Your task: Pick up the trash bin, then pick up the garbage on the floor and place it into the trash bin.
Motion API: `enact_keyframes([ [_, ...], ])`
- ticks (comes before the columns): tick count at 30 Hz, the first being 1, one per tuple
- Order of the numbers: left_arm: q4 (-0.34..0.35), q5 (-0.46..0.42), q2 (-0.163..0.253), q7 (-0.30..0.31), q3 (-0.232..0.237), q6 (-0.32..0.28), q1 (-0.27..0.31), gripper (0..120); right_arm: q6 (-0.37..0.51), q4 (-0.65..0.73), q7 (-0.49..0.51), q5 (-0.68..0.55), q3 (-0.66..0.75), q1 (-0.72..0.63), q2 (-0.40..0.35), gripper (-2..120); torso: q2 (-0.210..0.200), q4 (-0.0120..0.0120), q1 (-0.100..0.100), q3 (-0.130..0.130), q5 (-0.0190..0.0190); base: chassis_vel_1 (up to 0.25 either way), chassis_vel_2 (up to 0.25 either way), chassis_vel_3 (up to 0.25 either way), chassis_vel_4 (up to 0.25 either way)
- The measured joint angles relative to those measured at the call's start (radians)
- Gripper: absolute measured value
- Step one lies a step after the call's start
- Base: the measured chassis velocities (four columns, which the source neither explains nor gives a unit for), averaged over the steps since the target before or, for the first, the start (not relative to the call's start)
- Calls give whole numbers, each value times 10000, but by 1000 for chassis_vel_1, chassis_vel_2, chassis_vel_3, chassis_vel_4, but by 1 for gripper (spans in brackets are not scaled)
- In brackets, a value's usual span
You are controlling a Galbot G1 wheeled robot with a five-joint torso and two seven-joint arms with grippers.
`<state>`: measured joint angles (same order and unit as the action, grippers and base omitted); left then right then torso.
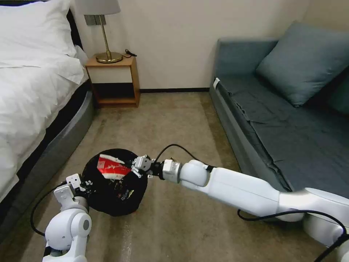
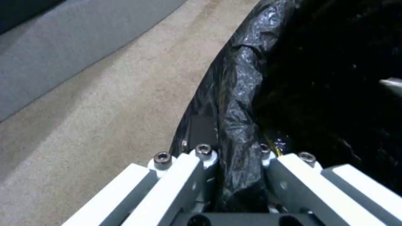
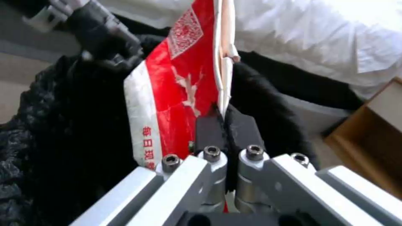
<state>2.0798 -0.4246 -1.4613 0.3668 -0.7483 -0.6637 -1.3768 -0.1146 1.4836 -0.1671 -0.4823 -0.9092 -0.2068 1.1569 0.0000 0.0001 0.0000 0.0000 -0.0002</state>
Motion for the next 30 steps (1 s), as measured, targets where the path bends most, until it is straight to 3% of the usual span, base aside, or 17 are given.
enact_keyframes([
  [3, 0, -3, 12, 0, -11, 0, 4, 2, 34, -25, 65, 3, -28, -4, 43, 1, 0, 0, 0, 0, 1, 0, 0, 0, 0],
  [14, -35, -23, 15, 0, 14, -2, 52, 2, 106, 233, 290, -73, 131, -191, -216, 40, -1, -2, 0, 0, 2, 0, 0, 0, 0],
  [22, 7, -102, 54, 0, -45, -3, 10, 2, 164, 1553, 1125, -320, 2745, -1107, -845, 71, 0, 1, 1, 0, 3, 0, 0, 0, 0],
  [25, 55, -148, 80, 0, -93, -3, 2, 2, 519, 2357, 1986, -471, 3912, -1697, -1287, 79, 0, 0, 0, 0, 6, 0, 0, 0, 0],
  [30, 162, -191, 85, 1, -178, -3, -60, 2, 2568, 4490, 4962, -675, 7099, -4079, -1981, 98, 0, -4, 0, -1, 5, 0, 0, 0, 0],
])
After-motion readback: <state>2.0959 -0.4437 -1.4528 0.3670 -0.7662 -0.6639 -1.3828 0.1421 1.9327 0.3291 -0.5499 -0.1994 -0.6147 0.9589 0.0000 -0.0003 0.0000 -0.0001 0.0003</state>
